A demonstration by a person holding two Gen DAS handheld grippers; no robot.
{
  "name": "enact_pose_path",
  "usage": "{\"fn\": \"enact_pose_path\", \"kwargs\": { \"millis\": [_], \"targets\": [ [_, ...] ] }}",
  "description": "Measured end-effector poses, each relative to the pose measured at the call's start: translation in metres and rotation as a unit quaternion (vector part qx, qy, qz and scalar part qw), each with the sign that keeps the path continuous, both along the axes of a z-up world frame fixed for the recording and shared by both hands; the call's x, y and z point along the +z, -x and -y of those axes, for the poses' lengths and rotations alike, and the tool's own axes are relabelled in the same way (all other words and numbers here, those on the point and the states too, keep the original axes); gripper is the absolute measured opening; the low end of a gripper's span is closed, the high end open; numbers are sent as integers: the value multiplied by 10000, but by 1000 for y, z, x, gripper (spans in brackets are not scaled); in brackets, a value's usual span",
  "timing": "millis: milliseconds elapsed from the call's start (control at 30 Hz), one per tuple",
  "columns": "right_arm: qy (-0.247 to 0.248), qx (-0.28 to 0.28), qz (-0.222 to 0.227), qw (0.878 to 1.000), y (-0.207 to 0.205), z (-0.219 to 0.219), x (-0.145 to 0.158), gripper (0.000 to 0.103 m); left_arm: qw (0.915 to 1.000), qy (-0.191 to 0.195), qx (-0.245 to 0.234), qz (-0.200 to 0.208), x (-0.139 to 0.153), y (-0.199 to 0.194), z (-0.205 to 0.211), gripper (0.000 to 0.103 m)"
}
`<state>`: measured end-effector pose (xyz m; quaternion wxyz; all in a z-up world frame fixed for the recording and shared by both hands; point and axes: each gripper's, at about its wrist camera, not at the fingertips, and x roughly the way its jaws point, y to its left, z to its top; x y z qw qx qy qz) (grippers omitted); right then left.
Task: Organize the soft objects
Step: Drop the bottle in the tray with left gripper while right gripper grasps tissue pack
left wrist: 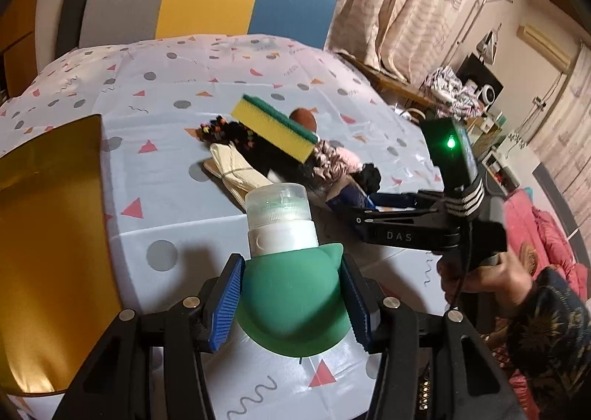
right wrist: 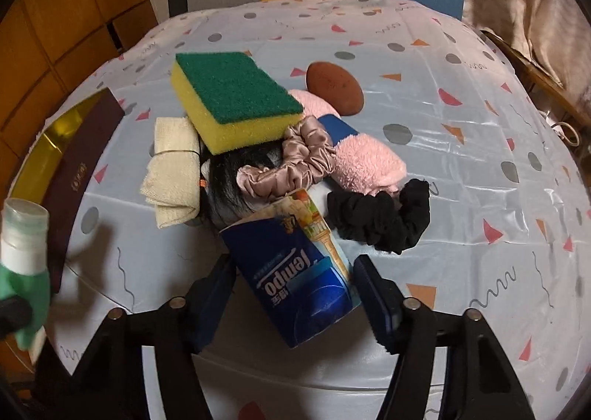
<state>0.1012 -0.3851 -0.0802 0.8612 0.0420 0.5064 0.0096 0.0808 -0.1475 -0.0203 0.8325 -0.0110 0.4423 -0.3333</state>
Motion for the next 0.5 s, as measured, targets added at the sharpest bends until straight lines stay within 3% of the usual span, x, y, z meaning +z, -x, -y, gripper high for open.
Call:
{"fn": "enact_pose_path", "kwargs": {
  "millis": [267,500],
  "targets": [
    [-86,-35,-22,10000,0,2,1,62,9980,433,457,68,32,-6,-57,53],
    [-46,-13,-27,10000,0,1,1,62,9896,44,1436,35,17,-43,-130,53]
  ]
}}
